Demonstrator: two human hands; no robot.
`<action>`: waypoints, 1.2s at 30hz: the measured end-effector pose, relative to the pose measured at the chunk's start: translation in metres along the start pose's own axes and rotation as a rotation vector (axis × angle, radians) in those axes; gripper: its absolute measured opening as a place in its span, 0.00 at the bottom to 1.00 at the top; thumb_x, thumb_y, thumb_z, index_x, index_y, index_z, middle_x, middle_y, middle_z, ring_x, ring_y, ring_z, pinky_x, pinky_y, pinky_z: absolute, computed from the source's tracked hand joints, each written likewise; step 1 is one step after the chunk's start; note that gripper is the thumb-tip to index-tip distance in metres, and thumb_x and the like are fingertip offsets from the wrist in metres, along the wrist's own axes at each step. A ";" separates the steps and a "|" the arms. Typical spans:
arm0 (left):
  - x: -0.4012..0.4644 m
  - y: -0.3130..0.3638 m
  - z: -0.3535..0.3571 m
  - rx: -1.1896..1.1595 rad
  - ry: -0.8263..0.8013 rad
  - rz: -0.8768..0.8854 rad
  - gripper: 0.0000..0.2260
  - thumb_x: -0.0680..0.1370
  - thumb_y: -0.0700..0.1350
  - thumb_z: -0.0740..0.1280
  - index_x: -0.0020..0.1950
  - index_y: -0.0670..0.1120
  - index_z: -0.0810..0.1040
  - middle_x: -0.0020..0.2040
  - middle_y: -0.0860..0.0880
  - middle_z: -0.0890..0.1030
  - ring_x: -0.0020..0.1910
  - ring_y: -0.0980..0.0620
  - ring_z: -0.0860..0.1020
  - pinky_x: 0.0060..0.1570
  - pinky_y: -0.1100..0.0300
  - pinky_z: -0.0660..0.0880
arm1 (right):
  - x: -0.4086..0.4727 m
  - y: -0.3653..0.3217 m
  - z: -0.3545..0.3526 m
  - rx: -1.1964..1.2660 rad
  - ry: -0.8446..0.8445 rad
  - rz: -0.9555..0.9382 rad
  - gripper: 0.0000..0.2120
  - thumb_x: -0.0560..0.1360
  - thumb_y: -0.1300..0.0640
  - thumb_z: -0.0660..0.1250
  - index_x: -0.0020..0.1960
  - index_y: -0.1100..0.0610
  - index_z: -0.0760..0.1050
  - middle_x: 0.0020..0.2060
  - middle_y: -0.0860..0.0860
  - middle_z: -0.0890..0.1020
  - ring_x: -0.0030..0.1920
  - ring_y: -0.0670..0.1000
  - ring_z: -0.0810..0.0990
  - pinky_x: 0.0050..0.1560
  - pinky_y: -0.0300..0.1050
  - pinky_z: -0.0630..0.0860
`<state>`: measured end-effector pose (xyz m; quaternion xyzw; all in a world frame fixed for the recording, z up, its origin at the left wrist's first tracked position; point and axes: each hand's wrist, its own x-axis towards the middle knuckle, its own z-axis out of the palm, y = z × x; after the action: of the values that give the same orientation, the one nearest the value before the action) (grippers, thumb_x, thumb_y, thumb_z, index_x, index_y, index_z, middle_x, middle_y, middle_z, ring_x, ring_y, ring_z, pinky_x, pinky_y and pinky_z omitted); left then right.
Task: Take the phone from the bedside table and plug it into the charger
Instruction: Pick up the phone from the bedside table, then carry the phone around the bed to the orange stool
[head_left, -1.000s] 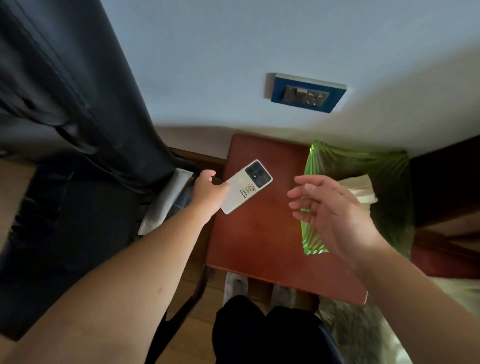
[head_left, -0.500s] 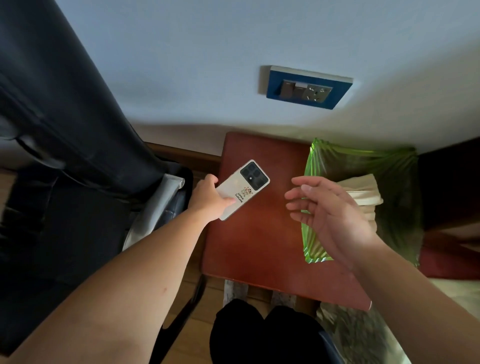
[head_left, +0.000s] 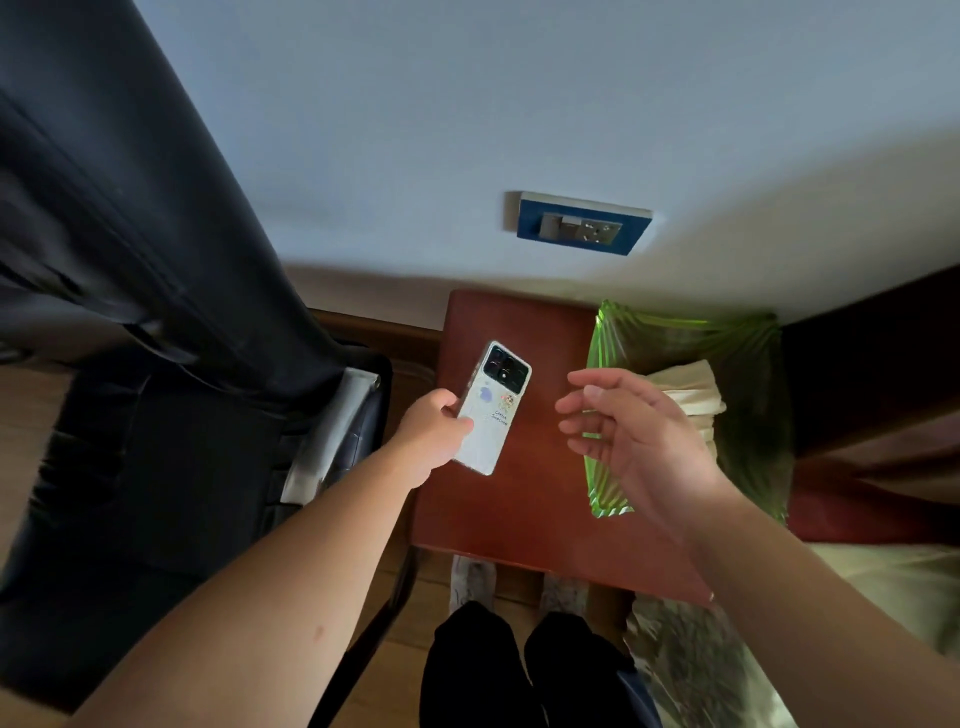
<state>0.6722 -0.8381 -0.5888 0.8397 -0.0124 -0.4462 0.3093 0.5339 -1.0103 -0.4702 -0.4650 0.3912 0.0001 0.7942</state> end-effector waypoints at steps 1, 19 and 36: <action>-0.008 0.003 0.001 -0.105 -0.020 -0.035 0.06 0.75 0.42 0.67 0.51 0.48 0.76 0.48 0.48 0.82 0.44 0.51 0.81 0.35 0.57 0.80 | -0.005 -0.004 -0.001 0.000 0.008 0.000 0.08 0.74 0.58 0.66 0.51 0.56 0.80 0.39 0.51 0.85 0.40 0.50 0.81 0.44 0.46 0.77; -0.201 0.128 -0.071 -0.780 -0.331 0.145 0.14 0.76 0.34 0.66 0.59 0.45 0.73 0.58 0.40 0.82 0.52 0.42 0.81 0.39 0.51 0.79 | -0.147 -0.119 0.039 0.036 0.053 -0.189 0.07 0.77 0.62 0.63 0.51 0.58 0.79 0.38 0.52 0.84 0.39 0.51 0.80 0.43 0.45 0.76; -0.327 0.209 -0.092 -0.705 -0.544 0.464 0.14 0.76 0.32 0.65 0.56 0.49 0.74 0.47 0.46 0.86 0.41 0.46 0.84 0.34 0.54 0.80 | -0.299 -0.174 0.043 0.222 0.184 -0.544 0.09 0.78 0.64 0.61 0.52 0.58 0.78 0.41 0.55 0.82 0.39 0.52 0.79 0.44 0.47 0.73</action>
<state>0.5982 -0.8636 -0.1976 0.5125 -0.1277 -0.5455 0.6507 0.4165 -0.9691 -0.1449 -0.4611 0.3201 -0.2974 0.7724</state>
